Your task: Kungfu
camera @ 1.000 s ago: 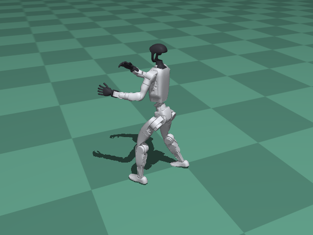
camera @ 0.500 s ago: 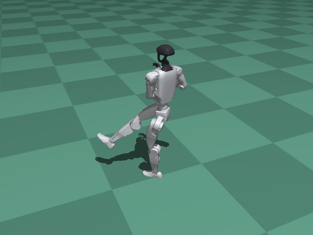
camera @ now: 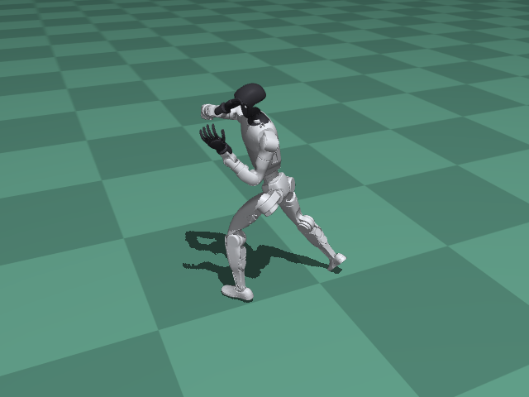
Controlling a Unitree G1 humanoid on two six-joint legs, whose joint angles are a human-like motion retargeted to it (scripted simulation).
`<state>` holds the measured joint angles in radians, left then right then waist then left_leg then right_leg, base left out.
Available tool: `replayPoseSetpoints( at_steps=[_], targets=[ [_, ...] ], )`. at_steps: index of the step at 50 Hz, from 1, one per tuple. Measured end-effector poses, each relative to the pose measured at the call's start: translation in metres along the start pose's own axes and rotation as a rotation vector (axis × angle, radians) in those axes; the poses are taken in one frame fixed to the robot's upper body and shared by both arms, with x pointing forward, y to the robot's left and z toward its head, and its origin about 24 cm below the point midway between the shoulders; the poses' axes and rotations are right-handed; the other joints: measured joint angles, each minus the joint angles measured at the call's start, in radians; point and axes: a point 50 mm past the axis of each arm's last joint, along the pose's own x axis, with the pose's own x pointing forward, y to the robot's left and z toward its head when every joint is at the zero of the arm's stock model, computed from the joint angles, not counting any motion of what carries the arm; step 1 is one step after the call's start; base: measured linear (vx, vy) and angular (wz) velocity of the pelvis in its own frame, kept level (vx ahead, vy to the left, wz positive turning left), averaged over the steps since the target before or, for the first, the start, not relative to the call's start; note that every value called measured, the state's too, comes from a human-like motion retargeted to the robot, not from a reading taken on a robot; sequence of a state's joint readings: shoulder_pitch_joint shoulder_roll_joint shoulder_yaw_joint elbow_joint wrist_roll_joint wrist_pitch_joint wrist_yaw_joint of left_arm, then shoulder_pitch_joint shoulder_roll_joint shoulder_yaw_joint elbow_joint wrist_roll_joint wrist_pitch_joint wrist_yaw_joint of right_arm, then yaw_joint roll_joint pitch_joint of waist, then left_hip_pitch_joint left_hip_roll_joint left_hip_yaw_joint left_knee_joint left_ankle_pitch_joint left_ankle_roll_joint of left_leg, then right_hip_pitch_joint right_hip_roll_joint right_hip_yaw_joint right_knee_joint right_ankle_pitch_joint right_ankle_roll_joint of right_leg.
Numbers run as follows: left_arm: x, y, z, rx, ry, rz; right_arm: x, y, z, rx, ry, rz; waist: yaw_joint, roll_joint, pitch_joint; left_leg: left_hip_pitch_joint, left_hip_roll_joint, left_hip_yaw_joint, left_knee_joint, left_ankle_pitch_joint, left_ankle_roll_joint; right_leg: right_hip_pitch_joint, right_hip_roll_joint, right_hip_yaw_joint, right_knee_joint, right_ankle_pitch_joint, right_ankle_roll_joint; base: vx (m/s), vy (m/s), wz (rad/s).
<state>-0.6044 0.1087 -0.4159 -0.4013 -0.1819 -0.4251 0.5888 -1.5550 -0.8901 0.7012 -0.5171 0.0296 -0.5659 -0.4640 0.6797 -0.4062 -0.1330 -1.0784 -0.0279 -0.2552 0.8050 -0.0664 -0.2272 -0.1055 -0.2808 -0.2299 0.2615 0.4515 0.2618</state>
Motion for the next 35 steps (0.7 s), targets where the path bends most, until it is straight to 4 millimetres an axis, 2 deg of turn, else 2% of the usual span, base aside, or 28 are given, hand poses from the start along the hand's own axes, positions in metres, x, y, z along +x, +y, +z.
replayPoseSetpoints(
  at_steps=[2, 5, 8, 10, 15, 25, 31, 35],
  targets=[
    [0.006, -0.018, 0.027, 0.012, -0.207, 0.048, 0.018, -0.003, 0.011, -0.071, -0.163, 0.095, 0.111, -0.041, 0.042, -0.094, 0.051, -0.083, 0.08, -0.01, -0.029, -0.005, 0.137, 0.03, -0.033, -0.235, 0.0, -0.06, -1.07, -0.54],
    [0.012, -0.019, 0.057, -0.057, -0.454, 0.077, 0.028, 0.0, 0.02, -0.194, -0.304, 0.207, 0.182, -0.06, 0.056, -0.212, 0.103, -0.115, 0.122, 0.018, -0.032, -0.037, 0.146, -0.189, -0.048, -0.499, 0.0, -0.39, -0.55, -0.59],
    [0.013, -0.012, 0.057, -0.024, -0.469, 0.076, 0.03, 0.003, 0.013, -0.278, -0.294, 0.175, 0.111, -0.038, 0.038, -0.248, 0.149, -0.117, 0.095, 0.06, -0.033, -0.097, 0.23, -0.126, 0.02, -0.618, 0.0, -0.45, -0.42, -0.05],
    [0.012, -0.006, 0.053, 0.003, -0.445, 0.062, 0.028, 0.006, 0.011, -0.28, -0.285, 0.126, 0.051, -0.017, 0.01, -0.26, 0.156, -0.111, 0.068, 0.096, -0.034, -0.118, 0.242, -0.133, 0.051, -0.654, 0.0, -0.33, -0.12, 0.21],
    [0.006, 0.004, 0.041, 0.036, -0.352, 0.108, 0.017, 0.011, 0.002, -0.249, -0.209, 0.066, 0.011, 0.012, -0.018, -0.227, 0.196, -0.075, -0.028, 0.189, -0.035, -0.158, 0.23, -0.122, 0.06, -0.619, 0.0, -0.23, -0.04, -0.3],
    [0.002, 0.013, 0.031, 0.017, -0.22, 0.183, 0.005, 0.016, -0.014, -0.197, -0.068, 0.062, -0.034, 0.068, -0.057, -0.128, 0.245, 0.01, -0.187, 0.312, -0.035, -0.23, 0.173, -0.048, -0.012, -0.435, 0.0, -0.19, 0.04, -0.47],
    [0.0, 0.027, 0.024, -0.029, -0.122, 0.29, -0.004, 0.016, -0.032, -0.136, 0.076, 0.037, -0.102, 0.117, -0.053, -0.078, 0.238, 0.068, -0.207, 0.308, -0.035, -0.25, 0.127, 0.013, -0.027, -0.364, 0.0, -0.17, 0.05, -0.35],
    [-0.007, 0.048, 0.018, 0.034, -0.063, 0.391, -0.014, 0.009, -0.041, -0.118, 0.162, -0.066, -0.154, 0.173, -0.064, -0.057, 0.277, 0.096, -0.216, 0.279, -0.035, -0.27, 0.12, 0.041, -0.042, -0.301, 0.0, -0.18, 0.08, -0.58]
  ],
)
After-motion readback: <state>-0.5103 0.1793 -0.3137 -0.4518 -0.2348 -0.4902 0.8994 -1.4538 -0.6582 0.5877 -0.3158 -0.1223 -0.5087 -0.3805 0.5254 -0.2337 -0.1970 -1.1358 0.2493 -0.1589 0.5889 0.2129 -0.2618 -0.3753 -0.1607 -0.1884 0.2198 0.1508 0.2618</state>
